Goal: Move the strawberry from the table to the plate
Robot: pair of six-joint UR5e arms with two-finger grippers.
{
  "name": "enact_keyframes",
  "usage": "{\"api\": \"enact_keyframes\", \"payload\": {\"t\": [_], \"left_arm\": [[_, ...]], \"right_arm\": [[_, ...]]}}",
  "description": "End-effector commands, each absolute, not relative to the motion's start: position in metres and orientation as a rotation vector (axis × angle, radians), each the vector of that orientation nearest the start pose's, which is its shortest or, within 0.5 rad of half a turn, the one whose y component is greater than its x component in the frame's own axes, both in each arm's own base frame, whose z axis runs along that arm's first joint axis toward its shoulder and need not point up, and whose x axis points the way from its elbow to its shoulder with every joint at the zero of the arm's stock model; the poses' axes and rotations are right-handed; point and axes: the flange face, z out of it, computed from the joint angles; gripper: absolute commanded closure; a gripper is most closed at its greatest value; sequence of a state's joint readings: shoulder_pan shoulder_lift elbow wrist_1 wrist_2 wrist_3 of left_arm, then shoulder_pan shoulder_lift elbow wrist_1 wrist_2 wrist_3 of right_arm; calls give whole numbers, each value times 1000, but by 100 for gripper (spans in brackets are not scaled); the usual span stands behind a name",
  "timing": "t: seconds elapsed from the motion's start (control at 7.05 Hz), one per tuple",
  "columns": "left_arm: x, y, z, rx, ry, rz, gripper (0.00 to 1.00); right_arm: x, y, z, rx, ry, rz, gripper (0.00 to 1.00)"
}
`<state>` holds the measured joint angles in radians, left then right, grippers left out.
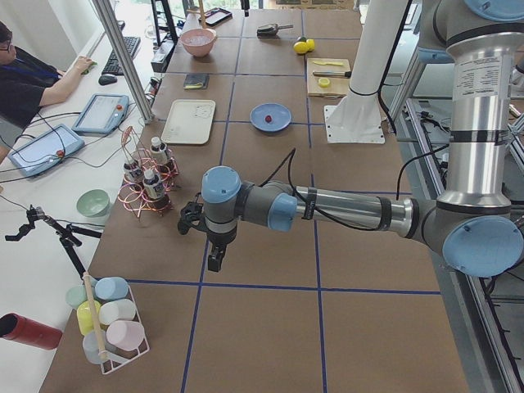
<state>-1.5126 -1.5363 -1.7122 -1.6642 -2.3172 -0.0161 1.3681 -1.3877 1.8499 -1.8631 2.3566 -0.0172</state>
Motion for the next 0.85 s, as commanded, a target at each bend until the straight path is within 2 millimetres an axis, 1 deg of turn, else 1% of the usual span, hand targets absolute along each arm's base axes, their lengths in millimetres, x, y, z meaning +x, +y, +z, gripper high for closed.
{"api": "enact_keyframes", "payload": {"t": [0.0,0.14,0.28,0.43,0.57,0.71], "left_arm": [[-54,-498,618,84,831,57,0],[-61,-497,627,90,828,80,0],[-66,-495,628,95,827,75,0],[-66,-495,626,100,825,77,0],[-66,-494,627,98,825,76,0],[-66,-491,628,96,825,75,0]], "right_arm": [[30,-510,540,53,-810,-228,0],[45,-499,566,18,-814,-188,0],[47,-502,564,33,-808,-181,0],[48,-495,572,31,-799,-196,0],[49,-499,574,71,-781,-214,0],[49,-492,609,26,-798,-189,0]]}}
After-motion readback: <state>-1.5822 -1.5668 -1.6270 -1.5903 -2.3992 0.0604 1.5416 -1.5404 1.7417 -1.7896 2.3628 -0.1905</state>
